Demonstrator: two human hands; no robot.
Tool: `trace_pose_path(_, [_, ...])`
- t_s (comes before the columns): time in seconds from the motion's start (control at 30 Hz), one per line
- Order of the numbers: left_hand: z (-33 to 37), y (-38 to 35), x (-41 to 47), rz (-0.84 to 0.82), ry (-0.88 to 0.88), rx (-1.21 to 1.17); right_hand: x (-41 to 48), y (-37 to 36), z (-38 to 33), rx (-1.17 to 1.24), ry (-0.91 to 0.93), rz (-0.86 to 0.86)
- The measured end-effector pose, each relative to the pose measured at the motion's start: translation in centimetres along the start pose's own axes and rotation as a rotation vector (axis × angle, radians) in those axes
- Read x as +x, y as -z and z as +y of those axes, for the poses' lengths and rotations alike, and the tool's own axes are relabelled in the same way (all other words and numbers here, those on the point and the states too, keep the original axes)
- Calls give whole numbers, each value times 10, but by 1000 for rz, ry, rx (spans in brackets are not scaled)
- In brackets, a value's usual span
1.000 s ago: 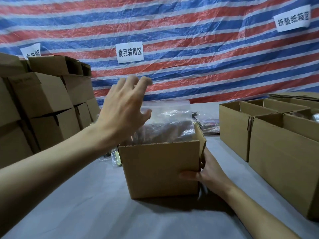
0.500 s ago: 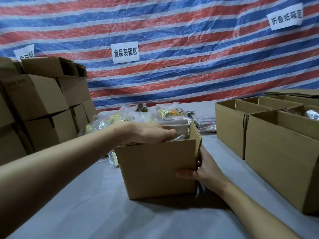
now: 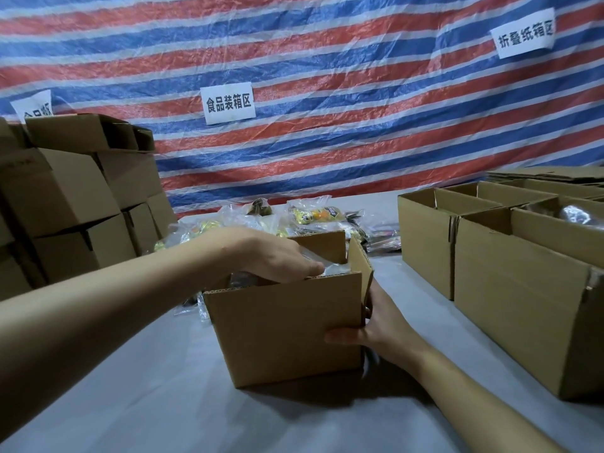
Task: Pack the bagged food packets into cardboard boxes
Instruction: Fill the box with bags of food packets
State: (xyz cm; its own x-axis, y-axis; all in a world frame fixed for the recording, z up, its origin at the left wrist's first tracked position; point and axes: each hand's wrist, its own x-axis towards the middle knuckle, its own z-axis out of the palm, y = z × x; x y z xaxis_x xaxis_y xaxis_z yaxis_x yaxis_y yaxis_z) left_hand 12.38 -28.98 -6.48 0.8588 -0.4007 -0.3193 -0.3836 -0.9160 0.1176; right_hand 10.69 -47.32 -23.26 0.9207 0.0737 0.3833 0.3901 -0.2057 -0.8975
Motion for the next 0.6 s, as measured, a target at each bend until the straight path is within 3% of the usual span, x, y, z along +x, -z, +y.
trace_pose_path(0.43, [-16, -3, 11, 102, -15, -160, 0, -3, 0, -4, 19, -3])
trace_pose_path(0.6, [-15, -6, 12, 65, -30, -204, 0, -3, -1, -4, 17, -7])
